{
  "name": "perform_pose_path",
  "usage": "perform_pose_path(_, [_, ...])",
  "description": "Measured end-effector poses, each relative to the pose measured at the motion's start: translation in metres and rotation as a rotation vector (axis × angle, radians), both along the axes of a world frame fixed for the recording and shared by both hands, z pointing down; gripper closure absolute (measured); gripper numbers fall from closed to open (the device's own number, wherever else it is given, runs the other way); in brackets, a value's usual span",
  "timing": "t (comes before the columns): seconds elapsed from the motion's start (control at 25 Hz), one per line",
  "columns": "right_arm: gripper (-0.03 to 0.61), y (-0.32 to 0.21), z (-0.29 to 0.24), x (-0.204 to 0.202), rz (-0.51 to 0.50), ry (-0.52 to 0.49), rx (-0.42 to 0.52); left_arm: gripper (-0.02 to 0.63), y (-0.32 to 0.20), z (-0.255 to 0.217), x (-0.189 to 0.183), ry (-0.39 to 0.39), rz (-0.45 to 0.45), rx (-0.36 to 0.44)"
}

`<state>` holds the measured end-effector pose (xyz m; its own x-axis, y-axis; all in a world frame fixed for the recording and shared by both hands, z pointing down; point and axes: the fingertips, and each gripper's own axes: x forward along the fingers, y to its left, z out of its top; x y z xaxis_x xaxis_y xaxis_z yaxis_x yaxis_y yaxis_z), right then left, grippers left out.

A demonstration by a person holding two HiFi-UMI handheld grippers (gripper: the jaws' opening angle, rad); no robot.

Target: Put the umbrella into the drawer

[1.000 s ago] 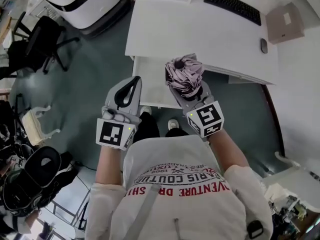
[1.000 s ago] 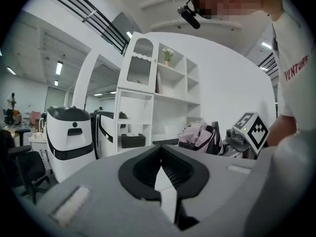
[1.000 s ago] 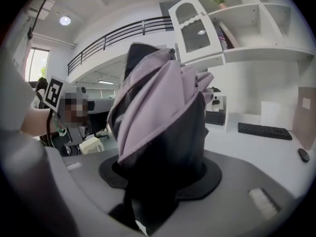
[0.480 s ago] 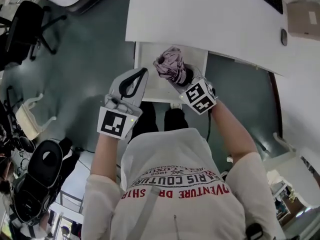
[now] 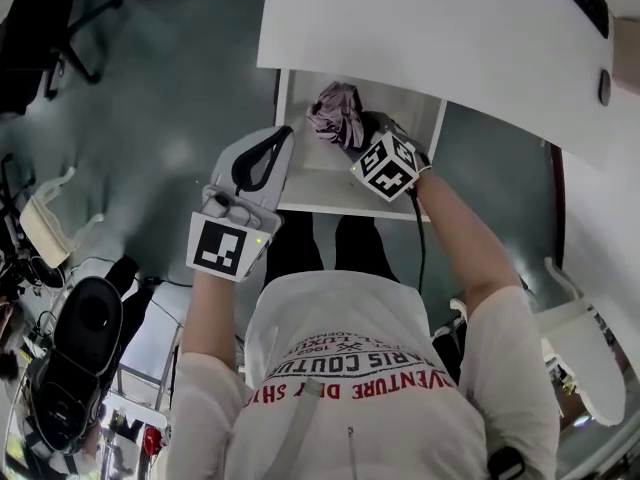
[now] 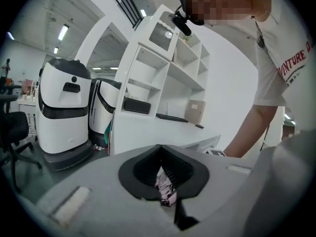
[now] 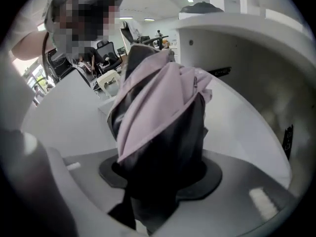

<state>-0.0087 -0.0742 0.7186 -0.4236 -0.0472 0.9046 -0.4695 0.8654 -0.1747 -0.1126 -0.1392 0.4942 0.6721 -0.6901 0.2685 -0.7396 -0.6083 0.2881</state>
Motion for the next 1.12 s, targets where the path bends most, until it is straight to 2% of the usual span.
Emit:
perform_pose_path(0.24, [0.362, 0.008, 0.031, -0.003, 0.010, 0.039, -0.064, 0.607, 0.002, 0.023, -0.002, -0.002, 0.032, -0.039])
perform_pose_path(0.4, [0.359, 0.012, 0.034, -0.004, 0.017, 0.030, -0.124, 0.606, -0.002, 0.022, -0.002, -0.008, 0.059, -0.020])
perform_pose_path(0.56, [0.311, 0.009, 0.035, -0.002, 0.077, 0.026, -0.157, 0.606, -0.008, 0.022, -0.010, -0.011, 0.035, -0.023])
perform_pose_path(0.76, [0.262, 0.002, 0.022, -0.002, 0.086, 0.024, -0.118, 0.606, -0.008, 0.006, -0.007, -0.015, 0.048, 0.004])
perform_pose_path(0.92, [0.264, -0.014, -0.013, -0.015, 0.115, -0.047, -0.072, 0.606, -0.013, -0.013, -0.009, -0.036, 0.051, 0.034])
perform_pose_path(1.12, [0.280, -0.031, -0.076, -0.025, 0.143, -0.129, 0.041, 0.607, -0.013, -0.043, -0.010, -0.049, 0.040, 0.068])
